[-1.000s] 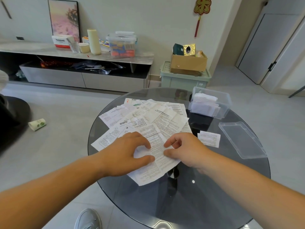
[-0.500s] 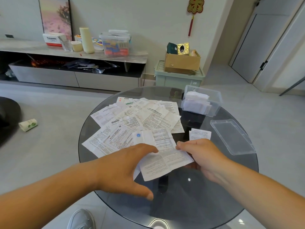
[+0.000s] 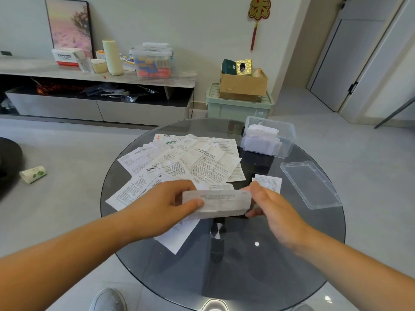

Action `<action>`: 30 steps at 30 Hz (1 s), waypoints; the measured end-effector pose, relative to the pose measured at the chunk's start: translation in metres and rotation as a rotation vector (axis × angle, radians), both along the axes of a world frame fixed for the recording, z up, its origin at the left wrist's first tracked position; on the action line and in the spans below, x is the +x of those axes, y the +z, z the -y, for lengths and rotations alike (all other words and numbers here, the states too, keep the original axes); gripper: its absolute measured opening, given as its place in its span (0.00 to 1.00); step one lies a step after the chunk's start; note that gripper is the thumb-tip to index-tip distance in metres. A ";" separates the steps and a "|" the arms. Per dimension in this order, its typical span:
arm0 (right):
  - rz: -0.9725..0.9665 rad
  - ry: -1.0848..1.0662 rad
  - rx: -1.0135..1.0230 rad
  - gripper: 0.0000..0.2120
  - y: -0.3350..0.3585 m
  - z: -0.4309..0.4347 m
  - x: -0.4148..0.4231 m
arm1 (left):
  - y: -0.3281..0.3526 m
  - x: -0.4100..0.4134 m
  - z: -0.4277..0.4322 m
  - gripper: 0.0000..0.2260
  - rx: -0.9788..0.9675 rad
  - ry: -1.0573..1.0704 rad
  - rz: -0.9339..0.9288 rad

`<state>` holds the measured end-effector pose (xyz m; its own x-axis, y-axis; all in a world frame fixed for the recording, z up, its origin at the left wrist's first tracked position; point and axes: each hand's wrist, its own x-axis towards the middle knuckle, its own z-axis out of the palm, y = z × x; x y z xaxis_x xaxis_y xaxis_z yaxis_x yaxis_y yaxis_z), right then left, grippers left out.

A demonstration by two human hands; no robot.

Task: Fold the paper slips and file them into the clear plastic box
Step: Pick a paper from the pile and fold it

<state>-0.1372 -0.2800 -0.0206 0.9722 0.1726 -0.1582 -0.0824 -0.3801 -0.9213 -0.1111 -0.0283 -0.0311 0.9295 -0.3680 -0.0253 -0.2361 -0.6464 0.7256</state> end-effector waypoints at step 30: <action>0.488 0.369 -0.911 0.30 -0.041 -0.006 0.028 | -0.013 0.038 0.024 0.26 0.548 -0.063 0.256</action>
<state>-0.1089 -0.2744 -0.0615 0.8774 0.4795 0.0141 0.4735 -0.8611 -0.1849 -0.0729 -0.0523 -0.0437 0.9079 -0.4191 -0.0051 -0.4092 -0.8889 0.2060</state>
